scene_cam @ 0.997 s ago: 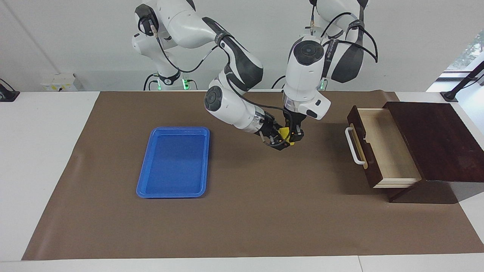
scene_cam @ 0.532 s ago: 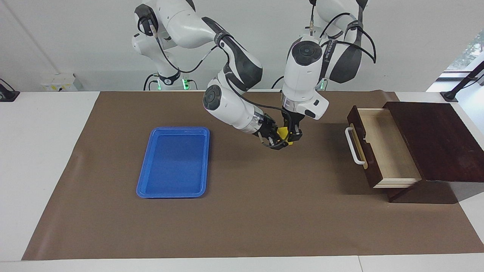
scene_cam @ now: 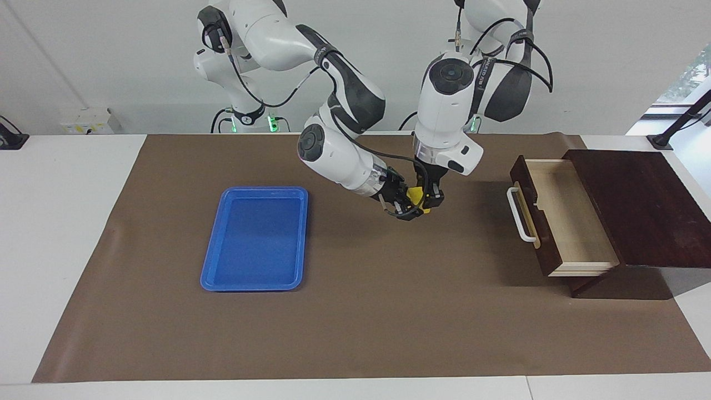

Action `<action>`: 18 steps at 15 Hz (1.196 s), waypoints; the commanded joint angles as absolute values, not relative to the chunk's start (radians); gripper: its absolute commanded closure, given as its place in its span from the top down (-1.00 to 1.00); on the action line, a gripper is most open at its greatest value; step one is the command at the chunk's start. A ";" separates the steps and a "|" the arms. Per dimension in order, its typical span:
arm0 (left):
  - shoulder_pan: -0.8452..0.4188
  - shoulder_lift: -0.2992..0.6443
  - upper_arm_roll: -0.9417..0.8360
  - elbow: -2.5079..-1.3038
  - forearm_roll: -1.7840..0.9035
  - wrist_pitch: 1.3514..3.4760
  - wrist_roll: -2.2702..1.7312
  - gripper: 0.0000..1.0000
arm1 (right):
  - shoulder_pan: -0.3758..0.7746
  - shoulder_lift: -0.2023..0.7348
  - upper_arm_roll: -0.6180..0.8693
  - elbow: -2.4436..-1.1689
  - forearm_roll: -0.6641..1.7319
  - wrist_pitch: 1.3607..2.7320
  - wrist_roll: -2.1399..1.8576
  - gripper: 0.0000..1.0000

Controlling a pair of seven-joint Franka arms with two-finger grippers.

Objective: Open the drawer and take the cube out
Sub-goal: 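Carry the cube over the tray while the left gripper withdraws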

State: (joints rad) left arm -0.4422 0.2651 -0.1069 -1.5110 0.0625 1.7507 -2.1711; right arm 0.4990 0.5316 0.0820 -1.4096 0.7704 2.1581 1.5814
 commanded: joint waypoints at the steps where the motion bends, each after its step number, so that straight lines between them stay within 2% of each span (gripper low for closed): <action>1: -0.443 0.259 -0.092 -1.508 0.048 1.773 -2.161 1.00 | 0.486 0.517 0.097 -1.411 0.744 2.128 1.577 -1.00; 7: -0.440 0.259 -0.091 -1.511 0.049 1.775 -2.154 1.00 | 0.456 0.515 0.097 -1.411 0.745 2.112 1.577 -1.00; 12: -0.382 0.250 -0.086 -1.535 0.049 1.767 -2.076 1.00 | 0.287 0.497 0.095 -1.411 0.741 2.025 1.571 -1.00; 18: -0.258 0.186 -0.083 -1.707 0.061 1.879 -1.892 1.00 | 0.080 0.488 0.092 -1.471 0.746 1.960 1.358 -1.00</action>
